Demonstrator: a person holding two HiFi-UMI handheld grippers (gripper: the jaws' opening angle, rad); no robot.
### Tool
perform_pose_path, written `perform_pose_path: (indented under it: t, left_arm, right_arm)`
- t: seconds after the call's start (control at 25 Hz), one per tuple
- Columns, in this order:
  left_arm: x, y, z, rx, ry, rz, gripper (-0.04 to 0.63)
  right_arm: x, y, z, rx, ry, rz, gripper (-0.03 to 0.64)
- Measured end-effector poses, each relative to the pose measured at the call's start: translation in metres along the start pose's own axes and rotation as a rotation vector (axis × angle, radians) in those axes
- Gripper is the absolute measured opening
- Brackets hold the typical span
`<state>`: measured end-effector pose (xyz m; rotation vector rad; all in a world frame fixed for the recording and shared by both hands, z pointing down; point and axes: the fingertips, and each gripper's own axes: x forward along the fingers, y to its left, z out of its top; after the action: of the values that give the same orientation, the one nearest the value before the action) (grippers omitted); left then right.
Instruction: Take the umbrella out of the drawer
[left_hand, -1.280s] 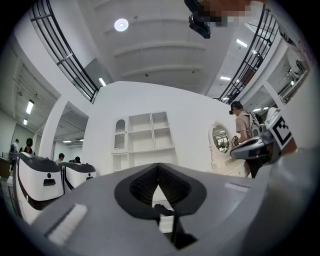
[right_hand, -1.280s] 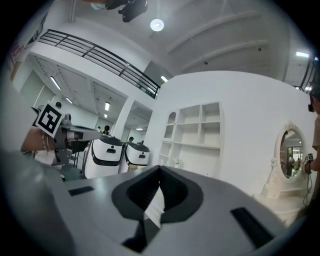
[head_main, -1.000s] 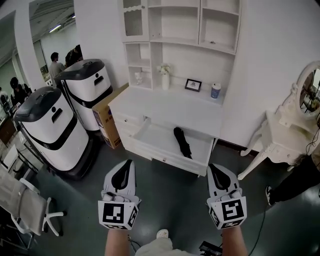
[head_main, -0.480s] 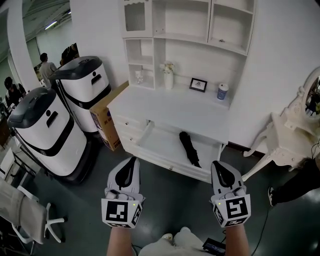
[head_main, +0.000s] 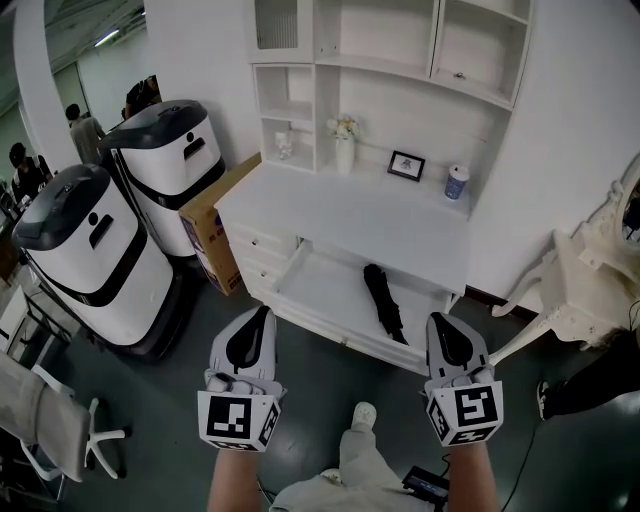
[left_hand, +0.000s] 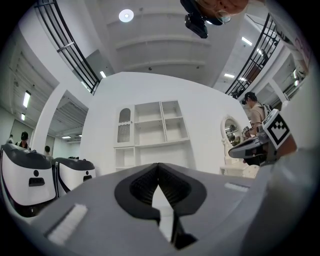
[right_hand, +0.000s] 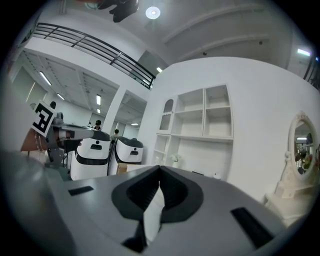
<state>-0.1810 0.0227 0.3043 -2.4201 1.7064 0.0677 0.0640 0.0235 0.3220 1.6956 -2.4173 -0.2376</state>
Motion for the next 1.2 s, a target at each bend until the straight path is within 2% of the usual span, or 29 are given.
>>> perform_pose_path:
  t: [0.48,0.52,0.6,0.72,0.84,1.0,1.2]
  left_arm:
    - [0.111,0.0,-0.016,0.018,0.025,0.048,0.008]
    - [0.121,0.001,-0.017,0.019,0.027,0.054,0.008]
    - [0.142,0.001,-0.019,0.023,0.03,0.06,0.008]
    - [0.17,0.001,-0.024,0.031,0.038,0.069,0.008]
    - [0.196,0.003,-0.027,0.04,0.045,0.083,0.008]
    - [0.223,0.007,-0.031,0.05,0.052,0.104,0.008]
    - [0.248,0.011,-0.042,0.044,0.07,0.124,0.009]
  right_arm:
    - [0.1,-0.069,-0.018,0.058,0.012,0.1,0.011]
    - [0.11,-0.076,-0.02,0.064,0.015,0.111,0.021]
    - [0.13,-0.087,-0.023,0.075,0.026,0.134,0.102]
    - [0.159,-0.103,-0.029,0.09,0.046,0.164,0.171]
    - [0.186,-0.117,-0.033,0.121,0.056,0.205,0.273]
    - [0.216,-0.133,-0.034,0.12,0.043,0.227,0.301]
    - [0.24,-0.144,-0.043,0.129,0.054,0.233,0.302]
